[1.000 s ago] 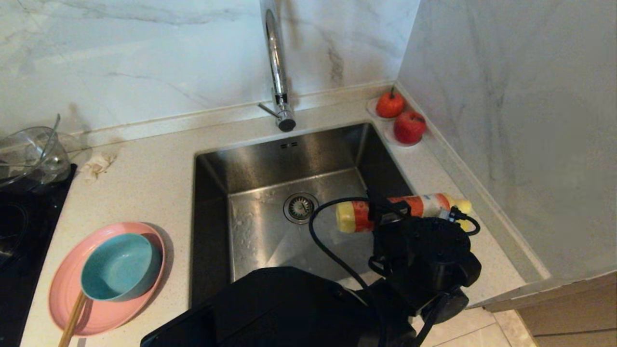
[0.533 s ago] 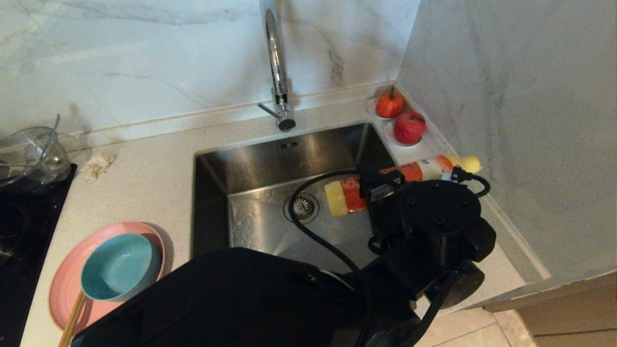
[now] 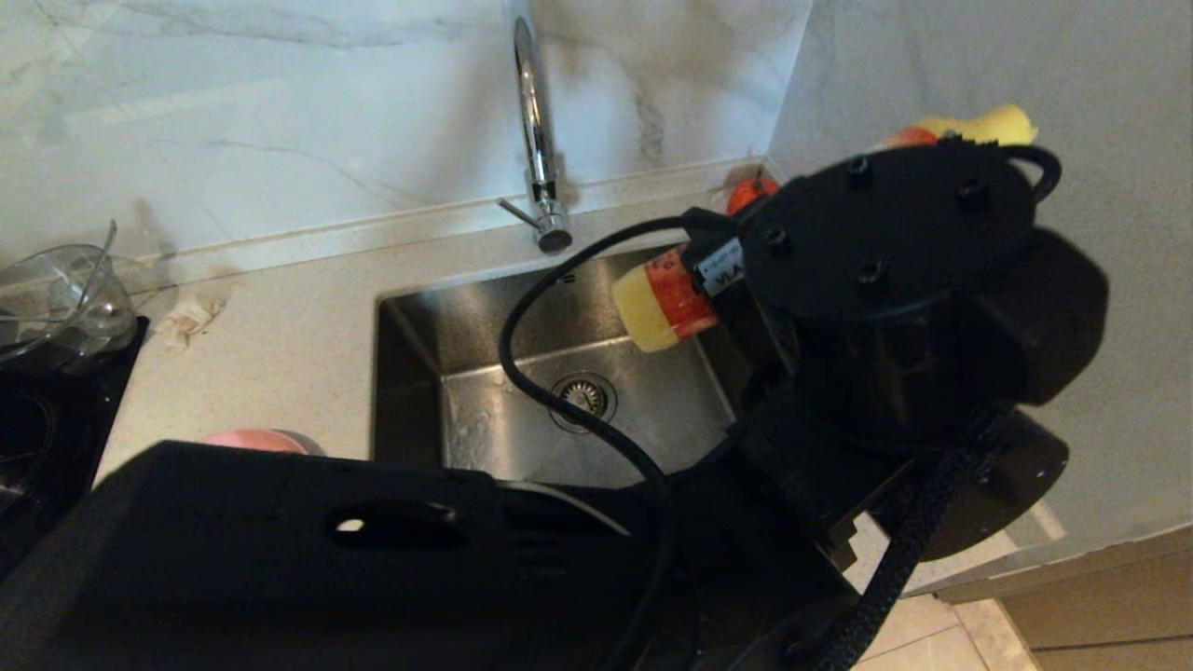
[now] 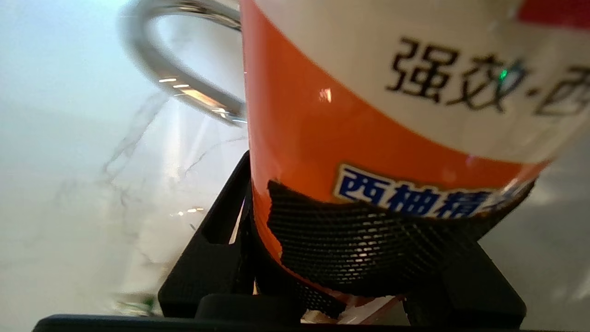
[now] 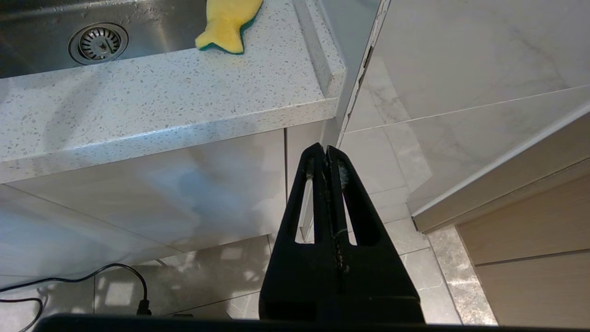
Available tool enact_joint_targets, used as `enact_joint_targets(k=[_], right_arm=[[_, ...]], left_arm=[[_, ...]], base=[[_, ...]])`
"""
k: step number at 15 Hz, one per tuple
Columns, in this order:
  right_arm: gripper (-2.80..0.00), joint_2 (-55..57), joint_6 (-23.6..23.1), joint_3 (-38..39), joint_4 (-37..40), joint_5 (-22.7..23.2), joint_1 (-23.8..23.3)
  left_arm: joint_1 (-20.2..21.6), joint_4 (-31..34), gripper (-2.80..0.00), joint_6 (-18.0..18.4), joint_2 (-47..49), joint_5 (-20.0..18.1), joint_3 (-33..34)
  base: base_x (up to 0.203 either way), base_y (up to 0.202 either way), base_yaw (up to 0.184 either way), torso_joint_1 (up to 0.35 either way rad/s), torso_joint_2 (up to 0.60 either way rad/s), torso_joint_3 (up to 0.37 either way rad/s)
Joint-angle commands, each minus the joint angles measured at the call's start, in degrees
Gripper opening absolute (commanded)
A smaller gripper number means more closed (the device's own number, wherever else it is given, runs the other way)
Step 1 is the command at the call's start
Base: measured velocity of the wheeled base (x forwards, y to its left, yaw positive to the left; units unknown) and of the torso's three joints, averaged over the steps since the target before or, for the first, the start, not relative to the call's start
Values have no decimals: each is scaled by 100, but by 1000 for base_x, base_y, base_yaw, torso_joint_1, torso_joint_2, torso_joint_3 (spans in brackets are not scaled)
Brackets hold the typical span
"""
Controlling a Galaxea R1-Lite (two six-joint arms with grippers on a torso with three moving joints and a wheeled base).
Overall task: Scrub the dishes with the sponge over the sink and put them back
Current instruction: Place the dish soap on the table
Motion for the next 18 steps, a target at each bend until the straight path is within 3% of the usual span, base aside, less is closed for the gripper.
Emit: enact_joint_targets(k=[1, 4, 12, 18], right_arm=[[-280, -3, -2, 9, -1, 0, -2], [-280, -3, -1, 0, -1, 0, 6], [-280, -3, -2, 0, -1, 0, -2], [-280, -3, -2, 0, -1, 0, -2]], left_arm=[[-107, 0, -280, 43, -268, 40, -437], [-278, 16, -280, 50, -477, 41, -940], [-332, -429, -280, -54, -1289, -113, -960], [-332, -433, -280, -798, -1911, -228, -952]], base=[[0, 0, 0, 0, 0, 0], [0, 0, 0, 0, 0, 0], [0, 0, 0, 0, 0, 0], [0, 0, 0, 0, 0, 0]])
